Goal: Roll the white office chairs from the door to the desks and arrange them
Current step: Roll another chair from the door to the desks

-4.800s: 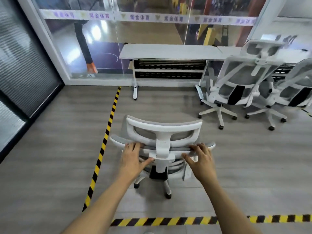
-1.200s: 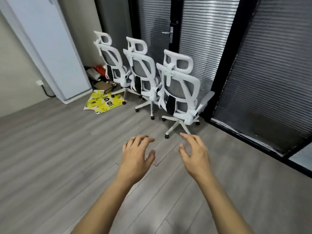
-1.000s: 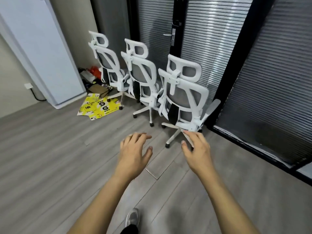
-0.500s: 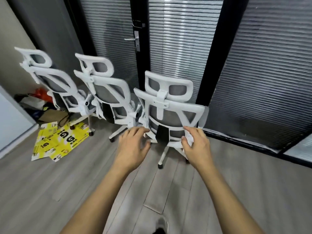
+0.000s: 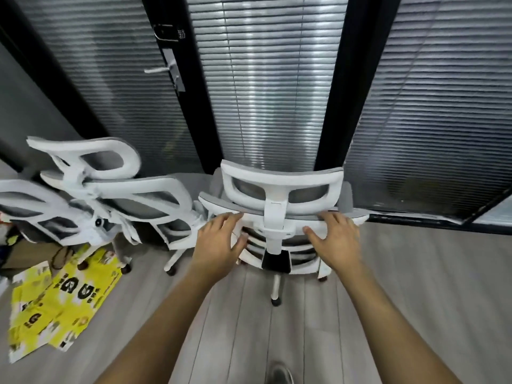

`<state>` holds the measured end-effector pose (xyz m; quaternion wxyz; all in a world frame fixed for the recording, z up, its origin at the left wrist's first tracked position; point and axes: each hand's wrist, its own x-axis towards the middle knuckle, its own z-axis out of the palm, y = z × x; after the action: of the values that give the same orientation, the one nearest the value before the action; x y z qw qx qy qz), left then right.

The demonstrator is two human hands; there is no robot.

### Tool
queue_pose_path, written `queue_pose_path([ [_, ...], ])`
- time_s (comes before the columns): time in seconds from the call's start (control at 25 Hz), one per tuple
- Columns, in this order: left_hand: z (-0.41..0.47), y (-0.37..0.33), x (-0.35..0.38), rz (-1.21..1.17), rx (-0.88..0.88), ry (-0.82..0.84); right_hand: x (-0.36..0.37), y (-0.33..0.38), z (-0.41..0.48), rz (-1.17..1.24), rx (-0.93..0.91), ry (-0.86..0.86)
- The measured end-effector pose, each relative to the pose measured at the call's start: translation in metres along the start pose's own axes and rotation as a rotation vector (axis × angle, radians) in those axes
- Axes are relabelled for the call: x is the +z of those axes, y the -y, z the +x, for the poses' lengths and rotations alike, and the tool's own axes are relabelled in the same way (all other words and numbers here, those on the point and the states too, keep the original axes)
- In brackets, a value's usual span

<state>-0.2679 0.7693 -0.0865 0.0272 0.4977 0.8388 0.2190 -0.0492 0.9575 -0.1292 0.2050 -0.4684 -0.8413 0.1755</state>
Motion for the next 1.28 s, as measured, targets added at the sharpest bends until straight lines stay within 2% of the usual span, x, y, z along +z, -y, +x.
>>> queue_pose_path([
  [0.16, 0.043, 0.044, 0.028, 0.068, 0.096, 0.033, 0.014, 0.006, 0.008, -0.067, 0.034, -0.080],
  [0.24, 0.053, 0.060, 0.040, 0.038, 0.150, -0.003, 0.018, 0.012, 0.002, -0.092, 0.071, -0.082],
  [0.44, 0.046, 0.079, 0.046, -0.026, 0.165, 0.007, 0.025, 0.038, -0.048, -0.106, 0.202, -0.119],
  [0.56, 0.044, 0.091, 0.040, -0.093, 0.217, 0.045, 0.035, 0.062, -0.093, -0.160, 0.277, -0.239],
  [0.76, 0.045, 0.104, 0.035, -0.248, 0.416, 0.158, 0.047, 0.096, -0.161, -0.264, 0.439, -0.410],
  [0.96, 0.014, 0.050, 0.044, -0.307, 0.618, 0.243, 0.029, 0.093, -0.243, -0.323, 0.595, -0.544],
  [1.28, -0.112, -0.096, 0.093, -0.301, 0.996, 0.321, -0.032, 0.043, -0.418, -0.353, 0.881, -0.760],
])
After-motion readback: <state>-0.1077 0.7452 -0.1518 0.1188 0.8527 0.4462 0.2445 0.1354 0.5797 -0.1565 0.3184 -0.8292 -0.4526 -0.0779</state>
